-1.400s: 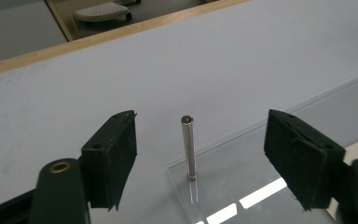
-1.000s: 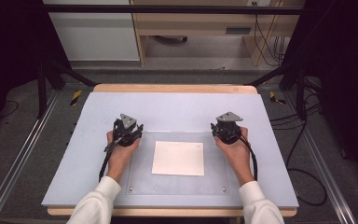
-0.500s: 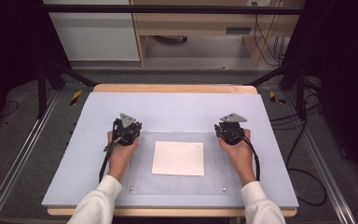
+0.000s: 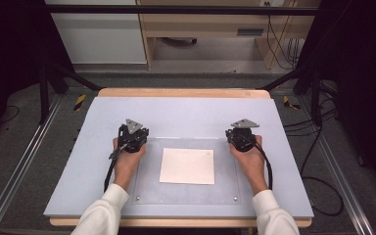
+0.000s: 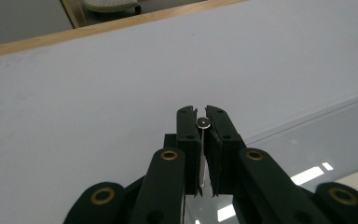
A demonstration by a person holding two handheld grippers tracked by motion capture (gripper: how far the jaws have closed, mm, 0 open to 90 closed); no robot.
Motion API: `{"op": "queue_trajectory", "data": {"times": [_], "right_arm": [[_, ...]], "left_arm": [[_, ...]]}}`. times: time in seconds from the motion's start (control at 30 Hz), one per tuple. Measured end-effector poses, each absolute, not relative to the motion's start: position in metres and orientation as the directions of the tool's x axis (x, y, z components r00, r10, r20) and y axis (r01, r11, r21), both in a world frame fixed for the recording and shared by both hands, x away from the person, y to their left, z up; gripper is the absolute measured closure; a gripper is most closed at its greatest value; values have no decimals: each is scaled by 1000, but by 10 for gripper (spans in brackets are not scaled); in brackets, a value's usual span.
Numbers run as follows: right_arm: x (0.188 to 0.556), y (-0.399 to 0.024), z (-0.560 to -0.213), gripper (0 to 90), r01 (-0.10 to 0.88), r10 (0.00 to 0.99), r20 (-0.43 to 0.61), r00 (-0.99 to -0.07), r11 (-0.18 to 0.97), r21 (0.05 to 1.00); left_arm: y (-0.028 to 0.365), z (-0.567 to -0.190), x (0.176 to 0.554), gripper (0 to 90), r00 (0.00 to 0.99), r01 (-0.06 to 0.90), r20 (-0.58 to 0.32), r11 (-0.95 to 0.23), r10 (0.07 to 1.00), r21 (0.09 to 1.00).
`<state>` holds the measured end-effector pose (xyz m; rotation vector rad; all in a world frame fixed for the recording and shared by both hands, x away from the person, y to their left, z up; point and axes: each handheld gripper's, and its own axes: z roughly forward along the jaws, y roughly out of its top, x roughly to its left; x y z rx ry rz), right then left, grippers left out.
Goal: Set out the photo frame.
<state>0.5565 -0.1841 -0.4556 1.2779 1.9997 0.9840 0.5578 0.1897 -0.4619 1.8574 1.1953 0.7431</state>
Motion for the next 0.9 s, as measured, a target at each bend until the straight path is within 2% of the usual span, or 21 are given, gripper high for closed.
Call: {"op": "queue_trajectory", "data": {"times": [0.2, 0.7, 0.9], "right_arm": [[561, -184, -451, 857, 549, 921, -47, -387, 271, 791], [583, -181, -435, 859, 677, 916, -11, -402, 305, 669], [596, -182, -429, 859, 736, 916, 42, -399, 292, 611]], "left_arm": [[191, -460, 560, 846, 391, 482, 41, -242, 920, 842], [191, -444, 579, 848, 428, 601, 20, -301, 904, 740], [192, -441, 589, 846, 434, 635, -11, -297, 901, 713]]}}
